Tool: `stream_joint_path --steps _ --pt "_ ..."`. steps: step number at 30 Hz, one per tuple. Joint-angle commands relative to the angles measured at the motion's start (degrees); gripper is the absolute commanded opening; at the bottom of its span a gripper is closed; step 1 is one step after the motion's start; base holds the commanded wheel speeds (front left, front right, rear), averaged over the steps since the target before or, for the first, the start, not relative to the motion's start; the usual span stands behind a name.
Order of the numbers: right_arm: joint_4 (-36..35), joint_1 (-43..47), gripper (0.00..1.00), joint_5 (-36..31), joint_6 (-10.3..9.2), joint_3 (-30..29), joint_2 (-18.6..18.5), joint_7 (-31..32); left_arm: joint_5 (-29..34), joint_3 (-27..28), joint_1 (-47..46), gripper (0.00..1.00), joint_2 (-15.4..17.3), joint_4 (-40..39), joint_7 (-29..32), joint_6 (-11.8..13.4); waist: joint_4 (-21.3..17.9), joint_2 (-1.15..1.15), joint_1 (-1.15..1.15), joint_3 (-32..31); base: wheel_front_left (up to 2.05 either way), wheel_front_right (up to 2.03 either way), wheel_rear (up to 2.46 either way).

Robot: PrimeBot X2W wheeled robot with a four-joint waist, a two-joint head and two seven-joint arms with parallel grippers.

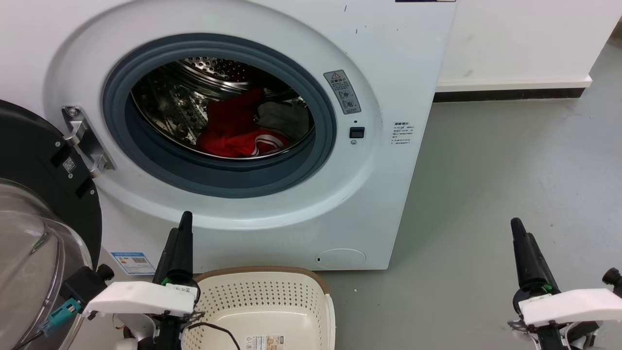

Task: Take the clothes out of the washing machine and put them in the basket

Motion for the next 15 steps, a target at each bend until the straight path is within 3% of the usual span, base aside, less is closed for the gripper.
stream_joint_path --steps 1,15 --pt "-1.5 -0.2 1.0 -3.6 0.0 0.2 -0.1 -0.8 3.5 -0.3 -1.6 1.0 0.1 -1.4 -0.7 0.2 0.0 0.0 0.0 -0.1 0.0 0.0 0.0" --pt "-4.0 1.5 1.0 -18.7 0.0 0.9 -0.1 -1.3 18.5 -1.7 -1.8 1.0 0.6 -1.9 -3.5 0.4 0.2 0.0 0.0 -0.4 0.0 0.0 0.0"
